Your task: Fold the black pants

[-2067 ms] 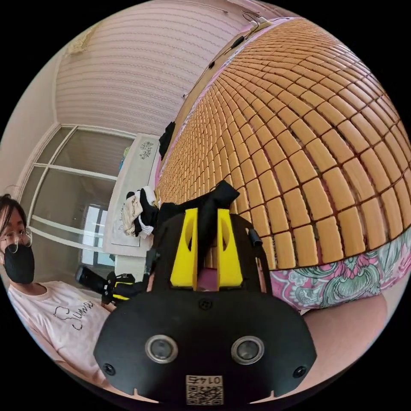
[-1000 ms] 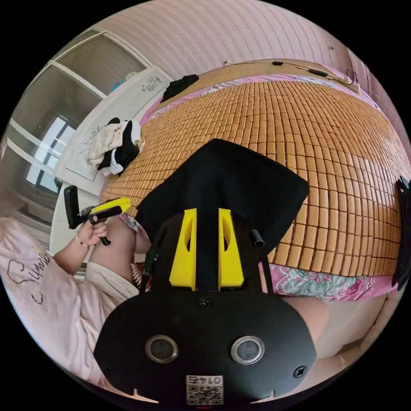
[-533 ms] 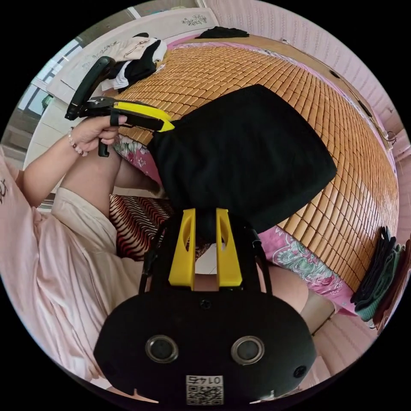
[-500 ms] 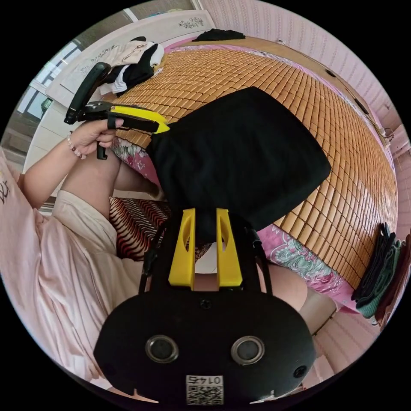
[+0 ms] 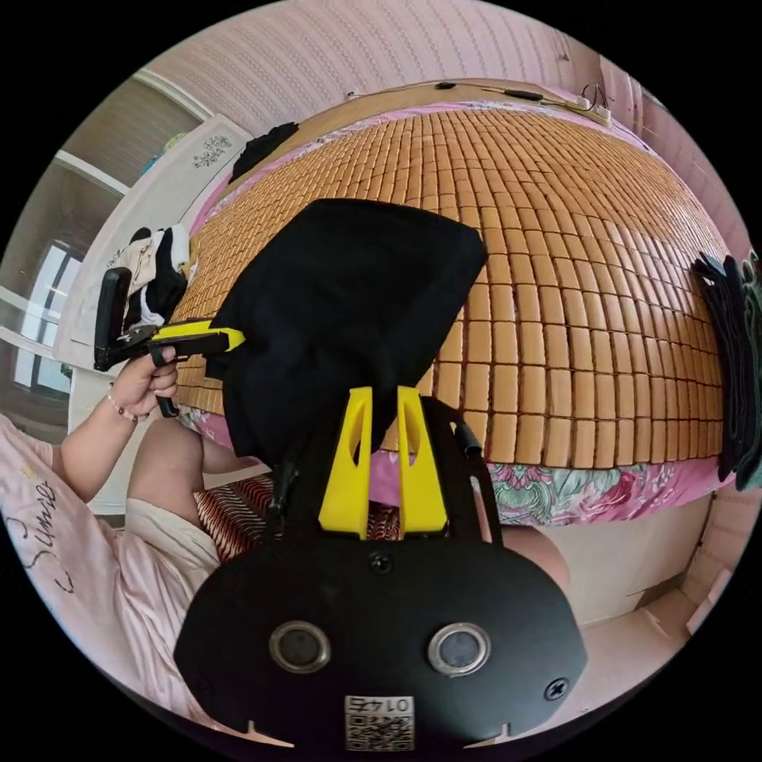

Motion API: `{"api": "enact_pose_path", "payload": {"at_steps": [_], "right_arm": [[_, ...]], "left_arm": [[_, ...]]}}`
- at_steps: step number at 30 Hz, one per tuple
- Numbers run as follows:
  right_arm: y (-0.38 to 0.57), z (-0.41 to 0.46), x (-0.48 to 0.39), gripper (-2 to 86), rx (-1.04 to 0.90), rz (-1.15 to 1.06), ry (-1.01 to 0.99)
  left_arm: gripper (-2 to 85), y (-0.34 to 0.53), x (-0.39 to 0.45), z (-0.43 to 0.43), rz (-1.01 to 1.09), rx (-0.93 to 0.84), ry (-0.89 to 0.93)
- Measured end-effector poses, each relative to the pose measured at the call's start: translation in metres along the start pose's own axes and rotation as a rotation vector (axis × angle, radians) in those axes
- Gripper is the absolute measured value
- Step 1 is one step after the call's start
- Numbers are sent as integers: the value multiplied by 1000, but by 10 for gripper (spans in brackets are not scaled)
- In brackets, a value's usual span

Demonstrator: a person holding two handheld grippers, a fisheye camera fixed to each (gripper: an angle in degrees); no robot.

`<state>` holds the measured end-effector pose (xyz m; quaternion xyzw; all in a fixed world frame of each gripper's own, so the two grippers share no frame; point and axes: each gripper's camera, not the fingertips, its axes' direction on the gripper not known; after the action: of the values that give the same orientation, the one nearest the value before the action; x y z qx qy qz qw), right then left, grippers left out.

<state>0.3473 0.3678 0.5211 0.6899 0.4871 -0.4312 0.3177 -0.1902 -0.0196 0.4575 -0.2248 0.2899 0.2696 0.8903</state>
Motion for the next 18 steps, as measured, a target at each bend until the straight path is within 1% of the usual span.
{"api": "enact_pose_path", "payload": {"at_steps": [2, 3, 4, 5, 7, 8, 10, 11, 12, 13, 15, 18], "right_arm": [[-16, -7, 21, 37, 47, 35, 35], [-30, -12, 36, 33, 68, 51, 92], [-45, -17, 51, 32, 71, 51, 175], [-53, -19, 58, 32, 66, 44, 228], [-89, -24, 89, 37, 42, 6, 459], [-100, -24, 99, 39, 35, 3, 513], [-145, -28, 147, 48, 3, 36, 688], [-157, -30, 160, 50, 0, 69, 731], [-177, -40, 183, 54, 0, 160, 807], [-189, -54, 196, 59, 25, 210, 824], [-189, -77, 197, 64, 132, 263, 764], [-162, -84, 167, 73, 208, 254, 697]], "left_arm": [[65, -47, 13, 14, 81, -16, -21], [65, -83, 25, 24, 154, -19, -25], [65, -123, 40, 35, 228, -23, -31], [65, -144, 49, 40, 272, -25, -36], [67, -229, 89, 64, 407, -1, -55], [69, -250, 100, 72, 436, -2, -71], [76, -334, 146, 107, 492, 6, -102], [82, -354, 155, 113, 493, 17, -93], [95, -392, 170, 121, 466, 23, -79], [99, -421, 180, 120, 412, 30, -60], [95, -436, 187, 101, 347, 87, -14], [82, -407, 184, 51, 392, 201, 51]]}}
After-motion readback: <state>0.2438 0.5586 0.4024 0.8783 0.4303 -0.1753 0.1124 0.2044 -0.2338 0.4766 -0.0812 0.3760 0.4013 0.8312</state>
